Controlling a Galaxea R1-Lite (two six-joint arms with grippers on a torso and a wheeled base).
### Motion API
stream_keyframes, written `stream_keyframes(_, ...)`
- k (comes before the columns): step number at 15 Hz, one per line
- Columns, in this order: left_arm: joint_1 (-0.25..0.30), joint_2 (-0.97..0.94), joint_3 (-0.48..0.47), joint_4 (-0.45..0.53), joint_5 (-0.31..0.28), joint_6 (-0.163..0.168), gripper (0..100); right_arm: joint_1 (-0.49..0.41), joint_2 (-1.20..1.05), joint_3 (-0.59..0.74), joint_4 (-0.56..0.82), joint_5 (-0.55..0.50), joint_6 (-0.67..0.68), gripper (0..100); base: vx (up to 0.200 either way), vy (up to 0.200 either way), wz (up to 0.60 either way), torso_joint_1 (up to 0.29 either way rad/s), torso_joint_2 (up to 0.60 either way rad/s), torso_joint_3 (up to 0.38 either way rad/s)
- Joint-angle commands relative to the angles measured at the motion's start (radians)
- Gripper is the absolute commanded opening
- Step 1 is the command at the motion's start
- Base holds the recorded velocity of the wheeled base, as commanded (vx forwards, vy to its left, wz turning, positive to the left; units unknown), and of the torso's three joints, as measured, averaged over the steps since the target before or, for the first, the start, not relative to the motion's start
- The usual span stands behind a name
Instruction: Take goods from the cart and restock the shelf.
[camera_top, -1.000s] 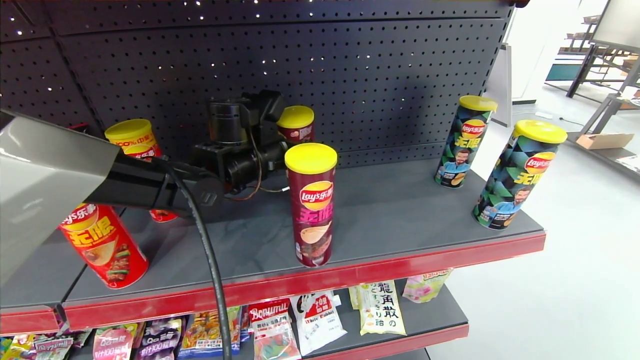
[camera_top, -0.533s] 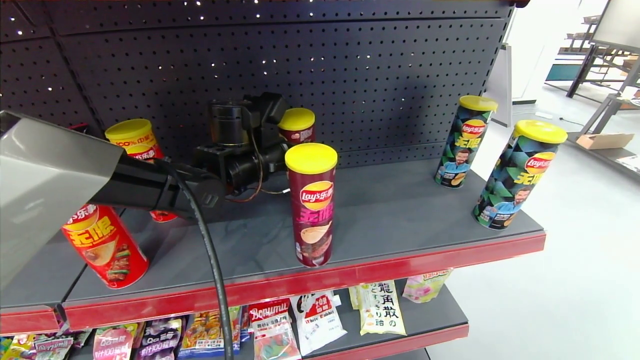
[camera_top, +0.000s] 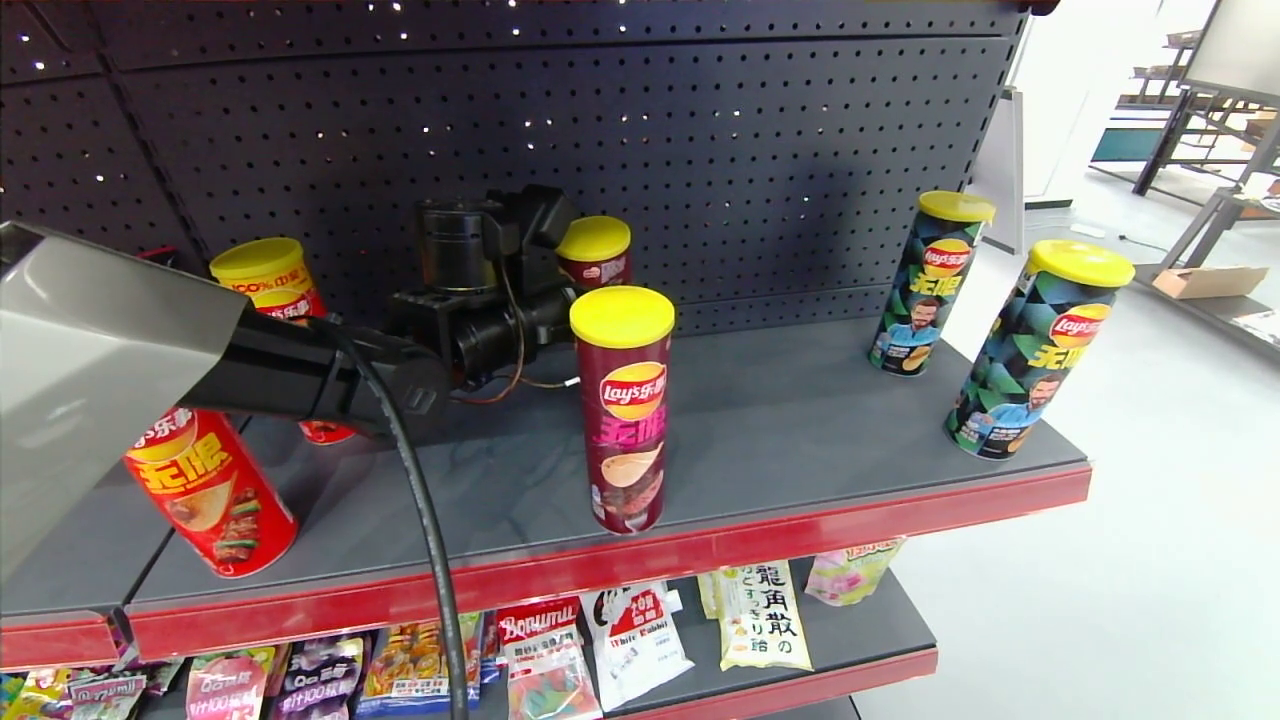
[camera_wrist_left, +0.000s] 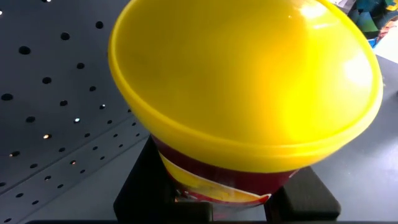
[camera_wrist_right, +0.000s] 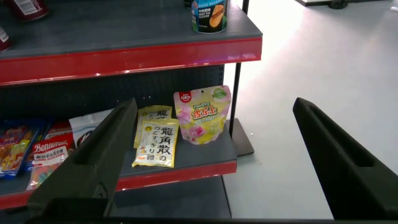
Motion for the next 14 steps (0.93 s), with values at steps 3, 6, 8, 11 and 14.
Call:
stream_keyframes(3, 0.0, -0.002, 0.005, 0.0, -0.005, -0.006, 0, 0.0, 0.0, 0.0, 0.0, 0.0, 0.0, 100, 0.0, 0.0, 0.0, 0.0, 0.0, 0.0)
stream_keyframes(6, 0.0, -0.002, 0.01, -0.002, -0.006, -0.004, 100, 0.0, 0.0, 0.0, 0.0, 0.0, 0.0, 100, 0.0, 0.0, 0.0, 0.0, 0.0, 0.0)
stream_keyframes(8, 0.0, -0.002, 0.01, 0.0, -0.008, -0.004, 100, 0.0, 0.0, 0.0, 0.0, 0.0, 0.0, 100, 0.0, 0.0, 0.0, 0.0, 0.0, 0.0)
stream_keyframes(11, -0.001, -0.004, 0.01, 0.0, -0.008, -0.003, 100, 0.0, 0.0, 0.0, 0.0, 0.0, 0.0, 100, 0.0, 0.0, 0.0, 0.0, 0.0, 0.0)
stream_keyframes(14, -0.001, -0.011, 0.022, 0.0, -0.008, 0.002, 100, 0.0, 0.0, 0.0, 0.0, 0.0, 0.0, 100, 0.0, 0.0, 0.0, 0.0, 0.0, 0.0)
